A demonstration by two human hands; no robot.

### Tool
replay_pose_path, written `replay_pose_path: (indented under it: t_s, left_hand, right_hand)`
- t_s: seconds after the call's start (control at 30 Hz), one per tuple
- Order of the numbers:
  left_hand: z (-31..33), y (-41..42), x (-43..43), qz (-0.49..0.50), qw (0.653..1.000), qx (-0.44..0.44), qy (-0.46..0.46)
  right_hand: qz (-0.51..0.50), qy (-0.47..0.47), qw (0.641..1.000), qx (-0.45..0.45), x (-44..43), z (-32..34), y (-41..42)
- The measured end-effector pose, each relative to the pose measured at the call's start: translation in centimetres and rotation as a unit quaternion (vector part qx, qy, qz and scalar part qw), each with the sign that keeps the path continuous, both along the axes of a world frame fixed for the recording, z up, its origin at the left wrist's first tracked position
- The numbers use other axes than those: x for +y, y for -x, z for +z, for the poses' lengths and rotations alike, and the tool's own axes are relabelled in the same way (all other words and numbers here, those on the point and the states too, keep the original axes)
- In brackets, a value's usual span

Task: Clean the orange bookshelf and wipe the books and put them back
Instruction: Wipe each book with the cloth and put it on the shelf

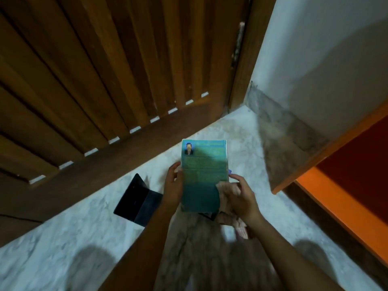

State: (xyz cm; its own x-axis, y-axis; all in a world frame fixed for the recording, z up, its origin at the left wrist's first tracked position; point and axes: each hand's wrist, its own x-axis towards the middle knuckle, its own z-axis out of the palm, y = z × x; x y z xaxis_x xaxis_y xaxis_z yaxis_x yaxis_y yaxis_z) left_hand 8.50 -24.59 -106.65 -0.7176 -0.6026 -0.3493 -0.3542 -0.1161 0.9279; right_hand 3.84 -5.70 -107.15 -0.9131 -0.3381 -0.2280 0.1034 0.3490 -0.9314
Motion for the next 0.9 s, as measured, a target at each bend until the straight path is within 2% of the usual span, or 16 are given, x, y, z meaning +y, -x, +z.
replay_pose_path:
  t_s: [0.13,0.23,0.37,0.47,0.67,0.9]
  left_hand:
    - [8.4,-0.2,0.3,-0.036,0.992,0.122,0.021]
    - [14.1,-1.2,1.5,-0.033,0.981,0.193,-0.003]
    - [20.7,-2.5,3.9,-0.066,0.961,0.267,-0.014]
    - [24.8,-3.3,6.0,-0.101,0.948,0.301,-0.004]
    - [29.1,-4.2,8.5,-0.124,0.928,0.350,0.028]
    - [31.2,-4.0,9.3,-0.041,0.925,0.370,0.078]
  right_hand:
    - [0.006,0.043,0.994,0.101,0.9,7.3,0.8]
    - [0.005,0.062,0.985,0.159,1.6,12.4,0.8]
    - [-0.009,0.090,0.969,0.229,3.2,17.6,0.5]
    - [-0.028,0.105,0.964,0.243,4.4,20.5,0.2]
    - [-0.056,0.113,0.953,0.275,6.6,24.1,-0.5]
    - [-0.031,0.089,0.954,0.285,7.5,27.3,-1.1]
